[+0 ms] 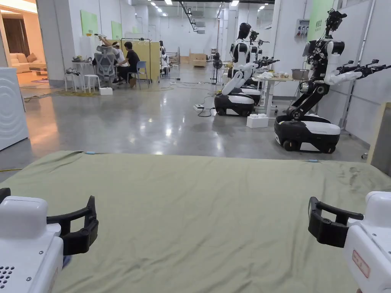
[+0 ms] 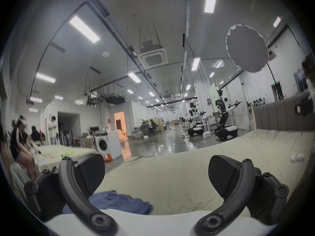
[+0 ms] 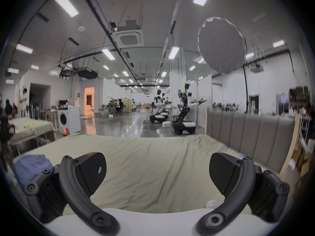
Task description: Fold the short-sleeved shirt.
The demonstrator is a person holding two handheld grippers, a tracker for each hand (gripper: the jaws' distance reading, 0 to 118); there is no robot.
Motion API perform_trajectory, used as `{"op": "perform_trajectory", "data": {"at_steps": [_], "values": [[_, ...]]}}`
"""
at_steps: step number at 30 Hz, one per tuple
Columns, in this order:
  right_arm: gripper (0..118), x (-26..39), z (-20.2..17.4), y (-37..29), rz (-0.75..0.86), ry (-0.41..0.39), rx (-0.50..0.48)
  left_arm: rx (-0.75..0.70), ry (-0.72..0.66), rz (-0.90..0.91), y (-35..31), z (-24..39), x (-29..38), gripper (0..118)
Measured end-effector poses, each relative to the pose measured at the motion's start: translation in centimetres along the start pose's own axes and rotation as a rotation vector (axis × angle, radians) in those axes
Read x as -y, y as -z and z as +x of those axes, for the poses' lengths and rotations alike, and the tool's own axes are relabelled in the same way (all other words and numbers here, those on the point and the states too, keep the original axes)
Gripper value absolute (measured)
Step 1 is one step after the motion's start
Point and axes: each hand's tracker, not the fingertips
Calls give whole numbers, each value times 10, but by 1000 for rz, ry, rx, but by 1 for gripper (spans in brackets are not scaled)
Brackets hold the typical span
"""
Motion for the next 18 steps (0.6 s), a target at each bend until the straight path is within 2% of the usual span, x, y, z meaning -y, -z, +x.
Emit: {"op": "perform_trajectory", "data": {"at_steps": [1, 2, 4, 5, 6, 7, 8, 9, 10, 11, 13, 14, 15, 16, 17, 18], "values": [[118, -2, -6, -2, 22, -78, 4, -1, 57, 21, 0, 3, -2, 118], [118, -3, -14, -3, 52, -215, 21, 3, 141, 45, -1, 7, -5, 118], [118, 0, -40, -6, 130, -606, 41, 37, 373, 102, -1, 21, -8, 118], [118, 7, -53, -7, 174, -855, 24, 43, 576, 140, -2, 33, -7, 118], [118, 17, -65, -8, 243, -1079, 51, 36, 766, 210, -6, 45, -1, 118], [118, 27, -69, -9, 303, -1204, 64, 46, 881, 270, -11, 51, 4, 118], [118, 31, -73, -11, 302, -1200, 7, 80, 897, 310, -21, 56, -1, 118], [118, 25, -75, -12, 262, -1115, -51, 108, 838, 313, -27, 59, -5, 118], [118, 19, -77, -13, 207, -978, -88, 130, 754, 294, -29, 61, -9, 118], [118, 14, -75, -12, 164, -824, -95, 160, 655, 257, -31, 63, -14, 118], [118, 3, -73, -8, 115, -592, -92, 151, 510, 202, -30, 64, -29, 118], [117, -5, -69, -4, 57, -415, -127, 162, 379, 157, -25, 62, -37, 118], [113, -11, -59, 1, 32, -191, -179, 192, 199, 92, -20, 59, -44, 118], [103, -13, -49, 7, 11, -12, -202, 240, 55, 38, -9, 43, -29, 118], [57, -13, -43, 13, -33, 118, -187, 242, -46, 4, -1, 36, -27, 117], [19, -11, -39, 17, -50, 196, -155, 198, -107, 1, 1, 33, -24, 84]]}}
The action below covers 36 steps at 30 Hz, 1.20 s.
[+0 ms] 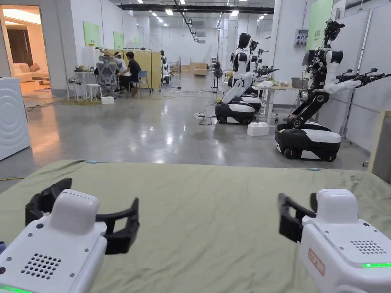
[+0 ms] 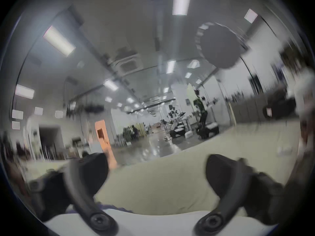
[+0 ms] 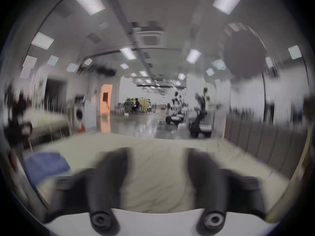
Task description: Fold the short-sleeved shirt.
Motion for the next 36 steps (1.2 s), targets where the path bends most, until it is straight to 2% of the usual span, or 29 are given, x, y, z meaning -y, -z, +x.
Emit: {"op": "perform_trajectory", "data": {"at_steps": [1, 2, 3, 5, 6, 7, 9, 11, 15, 20, 22, 25, 29, 32, 33, 36], "values": [[15, 2, 0, -1, 5, -16, 21, 7, -9, 32, -2, -2, 0, 13], [14, 7, -2, 0, 6, -46, 25, -37, 28, 8, 4, -4, 1, 0], [14, 9, -5, -1, 7, -102, 55, -38, 37, -6, 10, -1, -3, 0], [14, 15, -16, -2, 12, -265, 136, 118, 29, -10, 10, -3, -3, 0], [11, 17, -15, -2, 3, -280, 119, 48, 50, -2, 5, 6, 6, 0], [7, 16, -12, -3, -4, -238, 84, -16, 72, 8, 3, 7, 10, 0], [7, 13, -5, -2, -24, -182, 45, 41, 17, -8, 2, 1, 14, 0], [6, 13, -4, -5, 16, -203, 101, 16, 32, -22, 4, 5, 5, 0], [5, 3, 3, -7, 18, -175, 79, 6, -14, -52, 9, -1, 6, 0], [5, -4, -9, -14, 34, -179, 67, -17, -69, -54, 9, -16, 4, 0], [5, -11, -29, -10, 51, -212, 22, -50, -107, -75, 5, -35, 4, 0], [5, -18, -84, 3, 98, -224, -105, -159, -86, -95, -21, -81, 8, 0], [5, -14, -179, 28, 114, -213, -310, -389, -77, -154, -78, -168, 14, 0], [5, -11, -242, 34, 109, -173, -470, -544, 36, -202, -127, -214, 15, 0], [5, -9, -261, 37, 107, -171, -507, -583, 72, -229, -141, -225, 15, 0], [5, -4, -300, 37, 94, -143, -611, -664, 66, -256, -170, -249, 11, 0]]}}
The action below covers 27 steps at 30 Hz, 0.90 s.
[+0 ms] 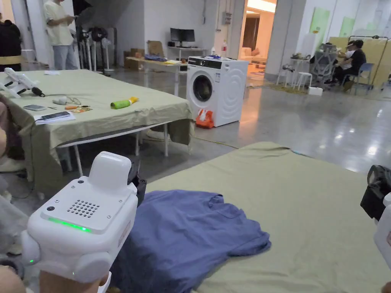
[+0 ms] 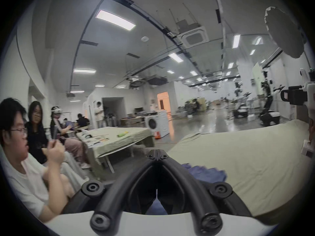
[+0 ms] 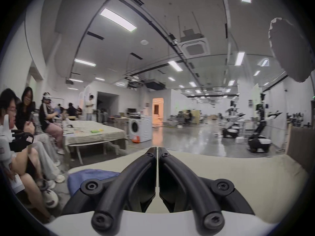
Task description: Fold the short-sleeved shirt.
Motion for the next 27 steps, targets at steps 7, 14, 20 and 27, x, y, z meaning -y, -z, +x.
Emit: {"op": "perform_trajectory", "data": {"at_steps": [7, 14, 20, 27], "values": [[5, 10, -18, 28, -32, 8, -70, -8, 0, -45, 20, -14, -1, 0], [5, 35, -27, 48, -133, -29, -146, 381, -267, -793, 207, -7, 4, 0], [5, 67, -37, 66, -220, -39, -189, 371, -188, -1227, 322, 41, 103, 0], [5, 93, -31, 86, -283, -58, -205, 302, -233, -1191, 378, 68, 135, 118]]}}
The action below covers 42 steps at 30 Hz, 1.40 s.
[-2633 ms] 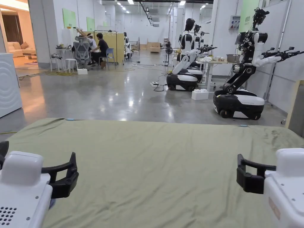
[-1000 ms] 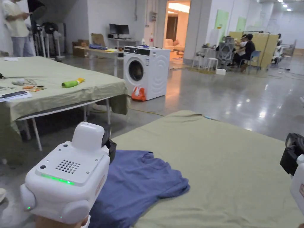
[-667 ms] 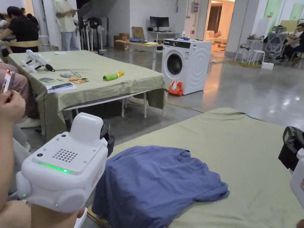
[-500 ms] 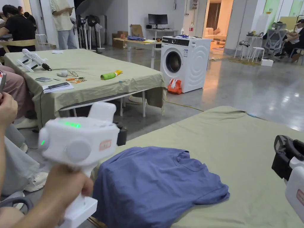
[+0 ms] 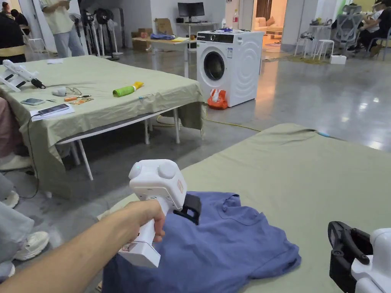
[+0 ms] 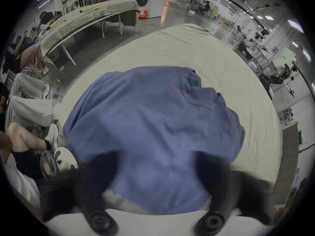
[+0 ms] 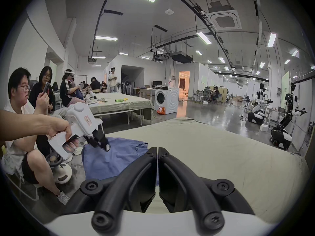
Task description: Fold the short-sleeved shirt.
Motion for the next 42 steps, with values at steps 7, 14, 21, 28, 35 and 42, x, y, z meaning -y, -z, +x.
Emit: {"op": "perform_trajectory", "data": {"at_steps": [7, 14, 21, 28, 35, 42], "values": [[5, 13, 17, 6, -45, 2, 21, -88, 79, -99, 70, 4, 3, 118], [5, 17, 35, -6, -58, 9, 42, -46, 33, 29, 68, 4, 14, 0], [5, 11, 53, -52, -11, 58, 68, 292, -77, 224, -3, 20, 24, 0], [5, 11, 95, -145, 76, 151, 210, 585, 335, 330, -110, 211, 44, 0], [5, 9, 141, -269, 141, 87, 442, 906, 755, 291, -163, 461, 141, 0], [5, 45, 188, -363, 129, 176, 633, 989, 1026, 65, -86, 616, 287, 0]]}}
